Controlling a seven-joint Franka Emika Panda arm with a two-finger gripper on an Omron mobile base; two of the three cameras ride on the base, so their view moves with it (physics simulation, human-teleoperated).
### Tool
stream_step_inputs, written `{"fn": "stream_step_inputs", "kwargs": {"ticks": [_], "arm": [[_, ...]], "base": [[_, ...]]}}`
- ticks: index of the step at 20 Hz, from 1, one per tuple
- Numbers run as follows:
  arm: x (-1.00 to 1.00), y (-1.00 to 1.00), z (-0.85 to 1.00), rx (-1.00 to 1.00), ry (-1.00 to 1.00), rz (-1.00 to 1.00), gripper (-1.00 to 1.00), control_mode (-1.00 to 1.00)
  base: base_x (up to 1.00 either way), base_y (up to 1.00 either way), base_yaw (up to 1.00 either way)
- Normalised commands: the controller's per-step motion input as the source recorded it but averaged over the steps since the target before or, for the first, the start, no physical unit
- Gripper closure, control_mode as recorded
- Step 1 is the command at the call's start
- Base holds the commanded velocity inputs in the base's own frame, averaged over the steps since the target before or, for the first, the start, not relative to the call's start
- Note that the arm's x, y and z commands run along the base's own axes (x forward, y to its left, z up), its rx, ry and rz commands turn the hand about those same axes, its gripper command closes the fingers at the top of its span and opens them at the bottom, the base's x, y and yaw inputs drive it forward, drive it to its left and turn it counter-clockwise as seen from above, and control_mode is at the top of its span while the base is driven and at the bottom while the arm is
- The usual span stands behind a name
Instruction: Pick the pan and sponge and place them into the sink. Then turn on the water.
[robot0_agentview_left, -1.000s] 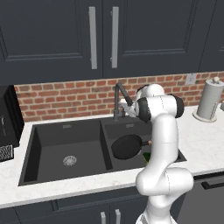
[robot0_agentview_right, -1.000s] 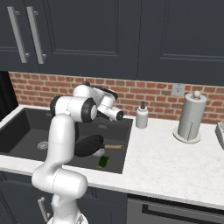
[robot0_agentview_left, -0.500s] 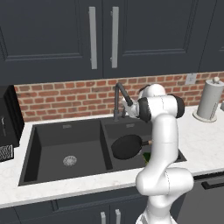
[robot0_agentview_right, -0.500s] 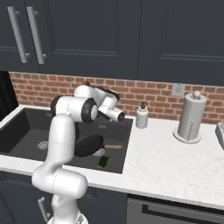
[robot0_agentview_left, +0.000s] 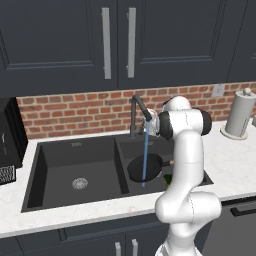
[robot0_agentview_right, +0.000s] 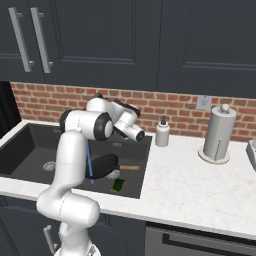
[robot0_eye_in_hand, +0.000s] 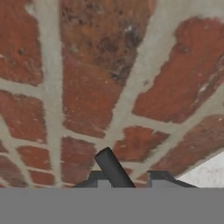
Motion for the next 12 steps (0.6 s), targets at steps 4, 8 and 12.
{"fn": "stream_step_inputs", "kwargs": {"ticks": [4,8,12], "arm": [[0.00,-0.13,0.00,0.20,0.09,-0.05,1.00,-1.00],[0.00,-0.03,0.00,0.12,0.04,-0.05,1.00,-1.00],[0.00,0.00,-0.02,0.01,0.00,-0.02,1.00,-1.00]], "base": [[0.00,0.00,0.00],[0.00,0.00,0.00],[0.00,0.00,0.00]]}}
